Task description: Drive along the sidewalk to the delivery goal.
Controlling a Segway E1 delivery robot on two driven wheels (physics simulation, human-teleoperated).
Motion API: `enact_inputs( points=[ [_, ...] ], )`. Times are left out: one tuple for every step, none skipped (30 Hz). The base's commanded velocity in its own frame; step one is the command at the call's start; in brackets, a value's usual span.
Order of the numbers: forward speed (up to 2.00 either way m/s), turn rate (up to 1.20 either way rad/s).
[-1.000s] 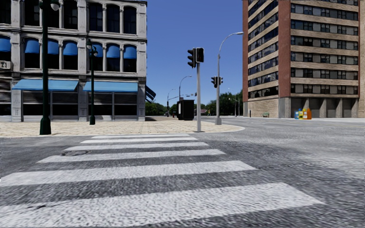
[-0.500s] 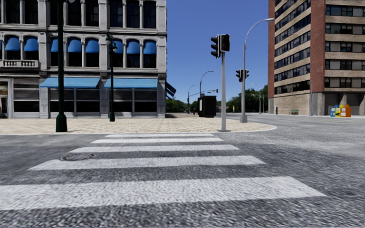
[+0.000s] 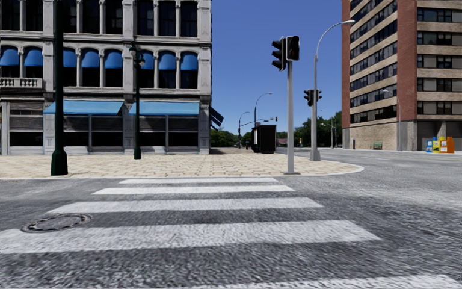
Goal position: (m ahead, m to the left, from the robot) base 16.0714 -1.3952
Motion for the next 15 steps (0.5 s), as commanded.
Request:
enact_inputs(
  points=[
    [1.55,0.0],
    [1.55,0.0],
    [1.55,0.0],
    [2.0,0.0],
    [2.0,0.0],
    [2.0,0.0],
    [2.0,0.0],
    [2.0,0.0],
    [2.0,0.0],
    [2.0,0.0],
    [2.0,0.0],
    [2.0,0.0],
    [2.0,0.0],
    [2.0,0.0],
    [2.0,0.0]
  ],
)
